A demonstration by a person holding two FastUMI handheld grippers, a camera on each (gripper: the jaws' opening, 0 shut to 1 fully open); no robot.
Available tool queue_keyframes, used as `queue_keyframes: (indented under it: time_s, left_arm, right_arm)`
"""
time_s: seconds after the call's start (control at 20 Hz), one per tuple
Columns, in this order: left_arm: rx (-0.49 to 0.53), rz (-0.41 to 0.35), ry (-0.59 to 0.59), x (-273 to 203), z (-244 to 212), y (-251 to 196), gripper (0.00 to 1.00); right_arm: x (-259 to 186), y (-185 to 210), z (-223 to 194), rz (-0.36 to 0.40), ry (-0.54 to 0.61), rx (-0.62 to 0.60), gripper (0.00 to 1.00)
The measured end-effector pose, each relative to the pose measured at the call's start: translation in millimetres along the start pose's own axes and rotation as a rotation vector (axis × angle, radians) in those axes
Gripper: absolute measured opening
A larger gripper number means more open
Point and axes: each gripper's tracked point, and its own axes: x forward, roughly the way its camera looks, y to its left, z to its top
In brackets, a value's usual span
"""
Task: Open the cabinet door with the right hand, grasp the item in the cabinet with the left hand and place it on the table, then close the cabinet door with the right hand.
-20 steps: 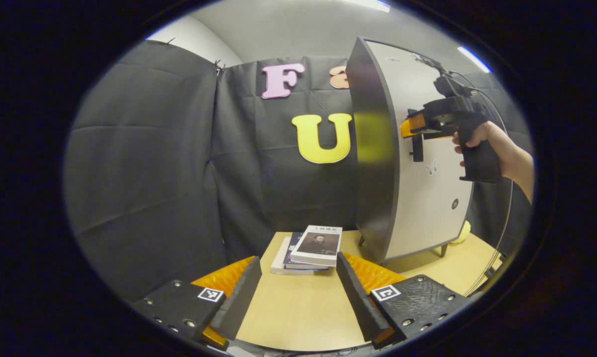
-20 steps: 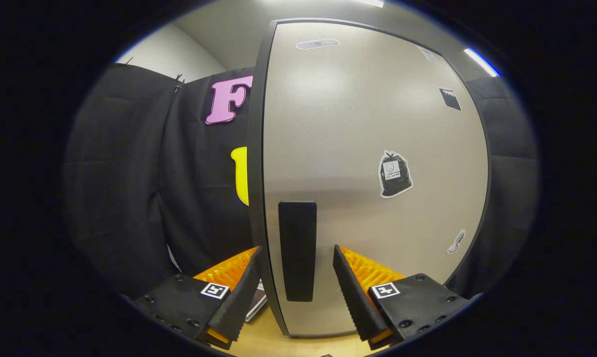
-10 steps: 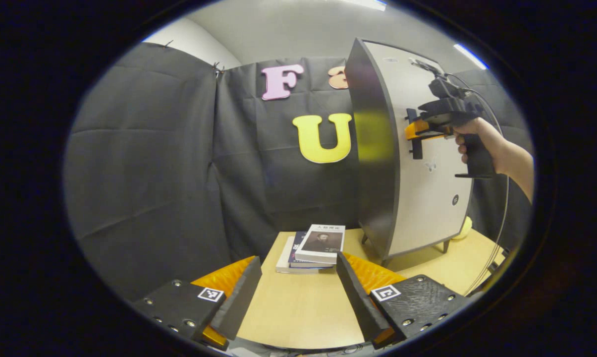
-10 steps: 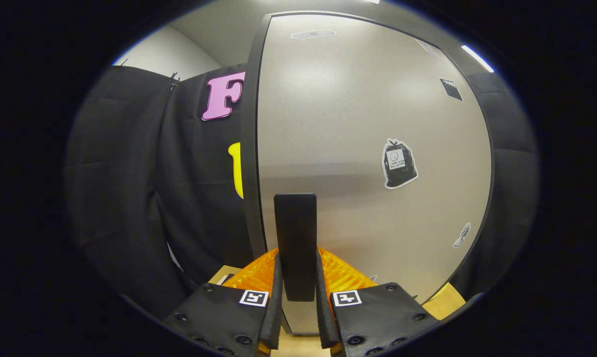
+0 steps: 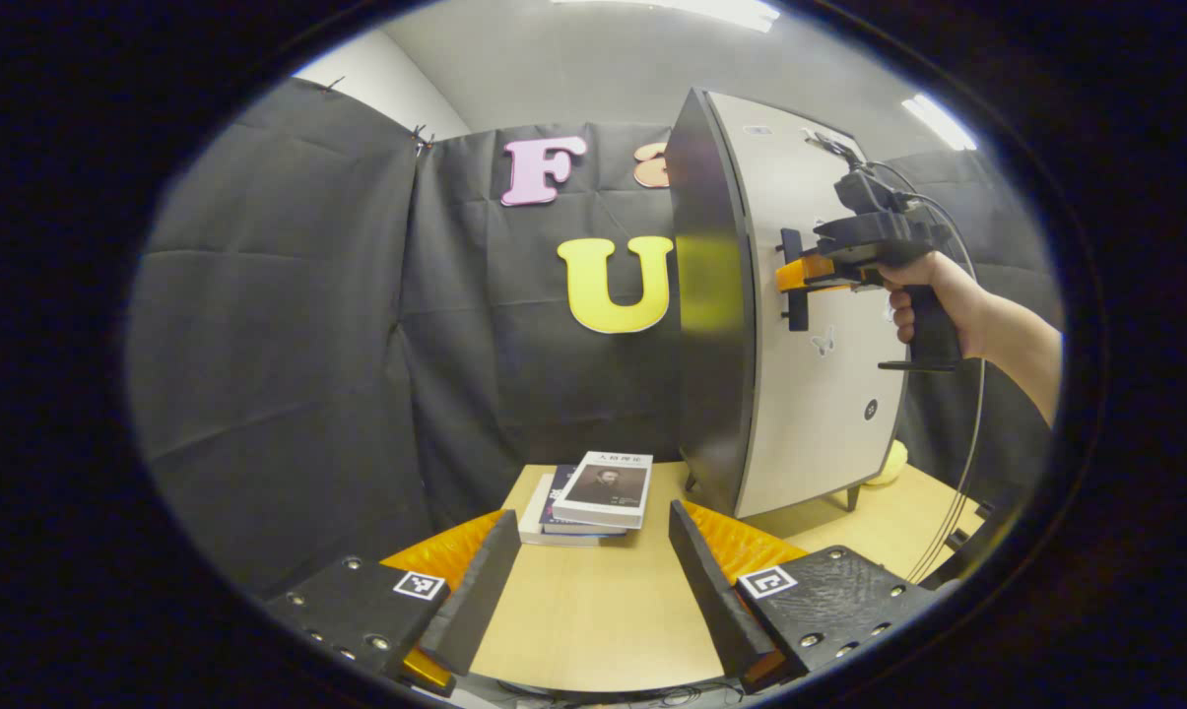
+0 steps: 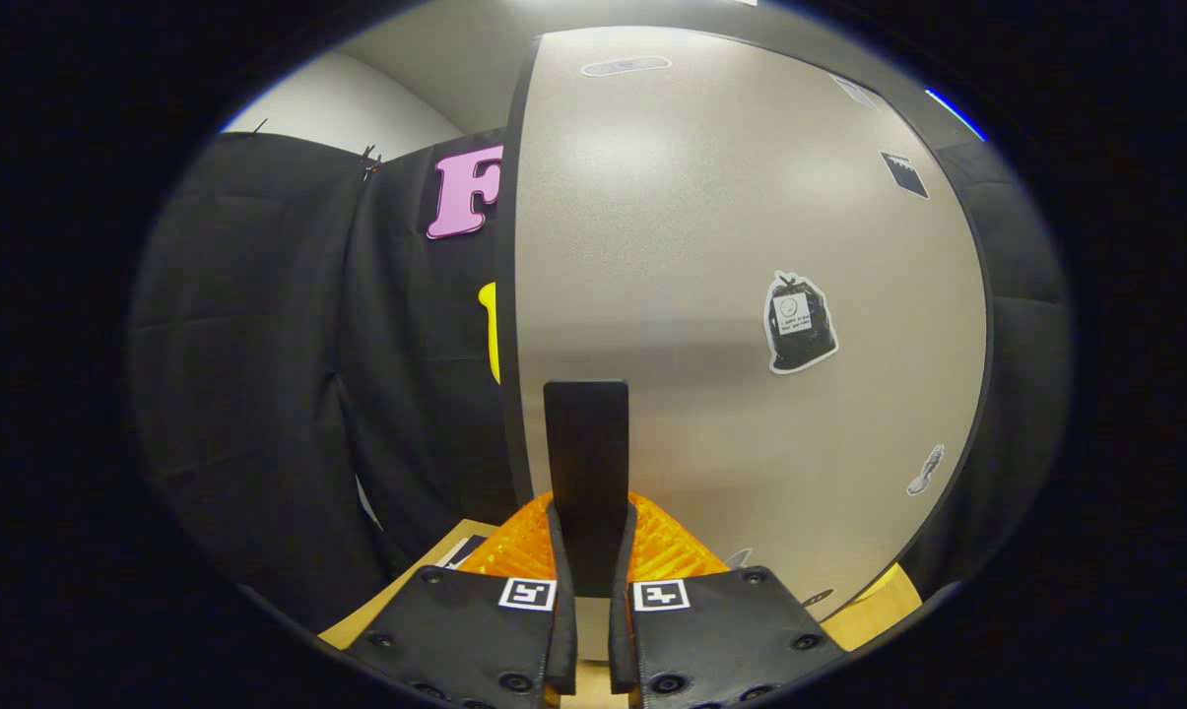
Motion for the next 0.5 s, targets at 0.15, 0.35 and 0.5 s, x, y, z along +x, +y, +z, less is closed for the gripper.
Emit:
queue_keyframes:
  time_s: [0.15,0.35,0.5]
  left_arm:
    - [-0.035,0.000,-0.003,0.0,-0.5,-2.7,0.92]
    - [-0.052,0.016,0.011,4.3,-3.2,-5.7,0.92]
    - [-0.059,0.038,-0.009,1.9,5.2,-11.0,0.93]
  right_arm:
    - [-6.1,-1.0,0.3,0.014,-0.012,-0.029,0.14]
    - [-18.1,1.0,1.5,0.058,-0.014,-0.022,0.14]
    - [-27.9,1.4,1.4,0.096,-0.007,-0.035,0.14]
